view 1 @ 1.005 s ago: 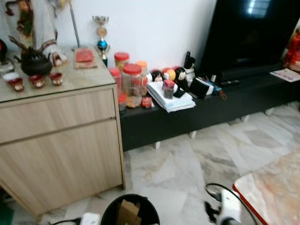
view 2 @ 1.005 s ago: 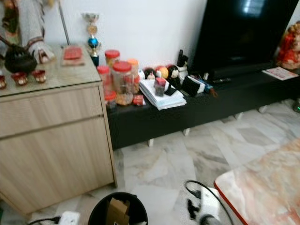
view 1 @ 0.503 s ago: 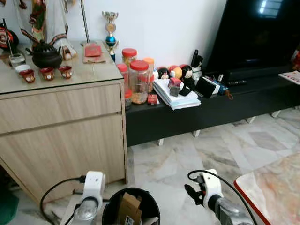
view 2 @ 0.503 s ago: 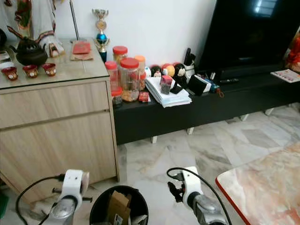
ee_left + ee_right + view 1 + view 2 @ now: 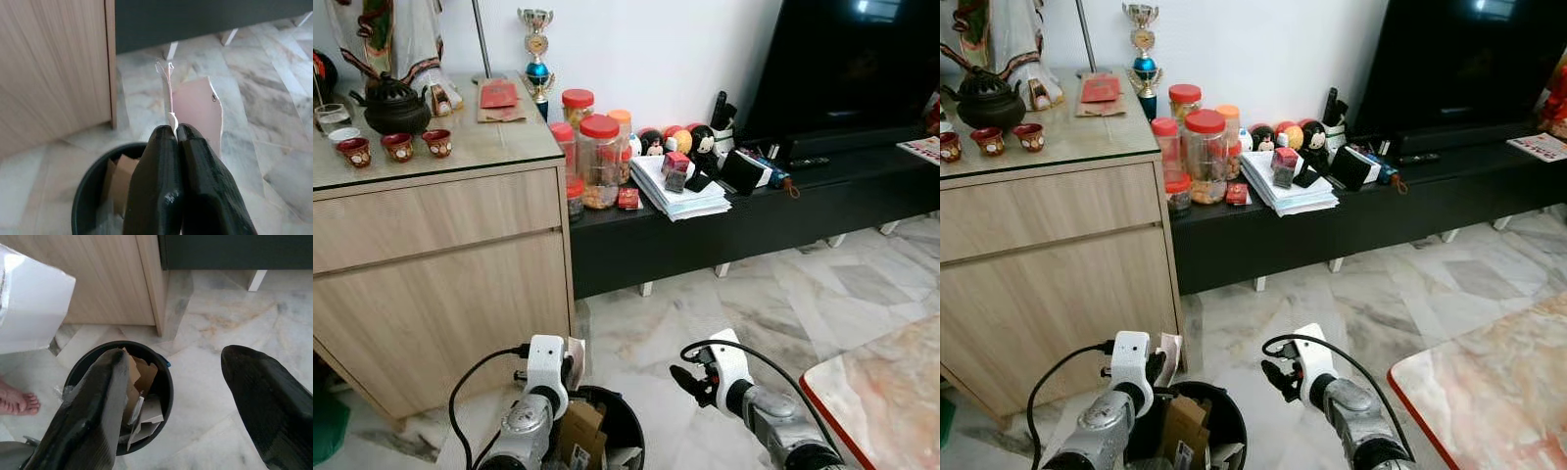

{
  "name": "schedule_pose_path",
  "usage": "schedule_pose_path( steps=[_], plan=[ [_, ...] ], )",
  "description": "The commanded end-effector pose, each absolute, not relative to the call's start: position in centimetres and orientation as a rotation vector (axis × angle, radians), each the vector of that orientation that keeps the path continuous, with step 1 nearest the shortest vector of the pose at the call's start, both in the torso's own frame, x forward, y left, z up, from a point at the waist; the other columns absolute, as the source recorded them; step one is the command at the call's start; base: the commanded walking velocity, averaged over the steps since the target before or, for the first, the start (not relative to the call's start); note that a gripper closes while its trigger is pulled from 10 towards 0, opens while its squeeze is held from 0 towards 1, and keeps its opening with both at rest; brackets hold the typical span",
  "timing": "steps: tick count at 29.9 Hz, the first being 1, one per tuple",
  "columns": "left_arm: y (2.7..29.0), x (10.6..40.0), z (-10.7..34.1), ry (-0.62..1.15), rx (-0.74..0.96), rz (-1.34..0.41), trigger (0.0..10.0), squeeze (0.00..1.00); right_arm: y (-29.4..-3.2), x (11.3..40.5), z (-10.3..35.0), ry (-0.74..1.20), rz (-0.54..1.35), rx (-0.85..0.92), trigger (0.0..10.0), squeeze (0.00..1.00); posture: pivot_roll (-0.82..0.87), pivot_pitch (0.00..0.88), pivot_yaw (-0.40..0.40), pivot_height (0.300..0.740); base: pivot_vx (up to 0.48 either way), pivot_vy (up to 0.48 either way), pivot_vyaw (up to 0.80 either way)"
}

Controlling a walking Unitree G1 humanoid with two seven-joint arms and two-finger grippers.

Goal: Picking trash to rubbish bin

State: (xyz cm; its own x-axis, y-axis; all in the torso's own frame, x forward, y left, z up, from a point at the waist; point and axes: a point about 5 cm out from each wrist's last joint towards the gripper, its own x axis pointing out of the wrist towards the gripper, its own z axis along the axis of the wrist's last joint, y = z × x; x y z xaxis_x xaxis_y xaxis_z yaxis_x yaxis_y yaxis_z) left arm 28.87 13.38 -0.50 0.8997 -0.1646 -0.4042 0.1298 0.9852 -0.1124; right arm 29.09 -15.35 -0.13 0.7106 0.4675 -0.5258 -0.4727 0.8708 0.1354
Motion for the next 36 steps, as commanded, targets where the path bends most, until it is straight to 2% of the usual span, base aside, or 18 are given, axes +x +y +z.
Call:
schedule_pose_path(
  steps=[1,13,14,16,17,34,35,36],
  plan=[
    [13.1,28.4,-1.0,0.462,-0.113,-0.169,10.0,0.00,-15.3,29.6,0.5,0.556,0.535,-0.025,10.0,0.00,-0.02,0.048,-0.090,0.740,0.000,0.000,0.00],
    [12.7,27.8,-1.7,0.510,-0.176,-0.228,10.0,0.00,-15.3,29.5,0.4,0.553,0.528,-0.026,10.0,0.00,-0.02,0.054,-0.091,0.740,0.000,0.000,0.00],
    [12.7,27.7,-1.7,0.511,-0.180,-0.228,10.0,0.83,-15.4,29.5,0.4,0.552,0.527,-0.025,10.0,0.00,-0.02,0.057,-0.091,0.740,0.000,0.000,0.00],
    [12.6,27.7,-1.7,0.511,-0.185,-0.229,10.0,0.83,-15.4,29.5,0.4,0.552,0.525,-0.024,10.0,0.00,-0.02,0.057,-0.091,0.740,0.000,0.000,0.00],
    [12.7,27.7,-1.7,0.510,-0.187,-0.228,10.0,1.00,-15.4,29.5,0.4,0.551,0.525,-0.024,10.0,0.00,-0.02,0.057,-0.091,0.740,0.000,0.000,0.00],
    [13.3,27.7,-1.8,0.509,-0.179,-0.206,10.0,1.00,-15.4,29.5,0.4,0.548,0.508,-0.018,10.0,0.00,-0.01,0.054,-0.090,0.740,0.000,0.000,0.00],
    [13.8,27.5,-1.9,0.516,-0.152,-0.176,10.0,0.00,-15.5,29.5,0.4,0.541,0.496,-0.019,10.0,0.00,-0.01,0.054,-0.090,0.740,0.000,0.000,0.00],
    [14.1,27.4,-2.1,0.521,-0.130,-0.152,10.0,0.00,-15.5,29.5,0.4,0.537,0.490,-0.019,10.0,0.00,-0.01,0.055,-0.089,0.740,0.000,0.000,0.00]
  ],
)
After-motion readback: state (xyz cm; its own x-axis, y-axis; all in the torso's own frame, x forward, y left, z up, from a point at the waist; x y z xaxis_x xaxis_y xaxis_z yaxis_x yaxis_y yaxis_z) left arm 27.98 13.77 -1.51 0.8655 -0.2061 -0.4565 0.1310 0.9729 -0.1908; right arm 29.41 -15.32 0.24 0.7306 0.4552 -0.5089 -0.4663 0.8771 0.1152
